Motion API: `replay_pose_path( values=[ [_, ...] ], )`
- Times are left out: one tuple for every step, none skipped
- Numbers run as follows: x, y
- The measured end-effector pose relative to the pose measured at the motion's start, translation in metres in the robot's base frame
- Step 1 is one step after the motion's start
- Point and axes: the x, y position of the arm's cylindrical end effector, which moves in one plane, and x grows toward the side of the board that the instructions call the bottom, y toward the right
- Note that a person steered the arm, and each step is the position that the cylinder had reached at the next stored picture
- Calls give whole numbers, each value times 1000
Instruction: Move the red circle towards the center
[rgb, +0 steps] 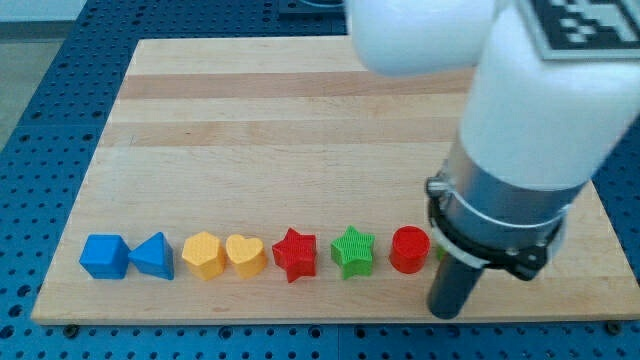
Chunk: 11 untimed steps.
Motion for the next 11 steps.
replay_pose_path(
  values=[
    [-15,-2],
    [-35,-4],
    [-50,-15],
    [-62,-34],
    [-81,-53],
    [-105,-80],
    [-131,-95],
    [-163,-101],
    [-179,-88],
    [-192,-60],
    [-214,-43]
  ],
)
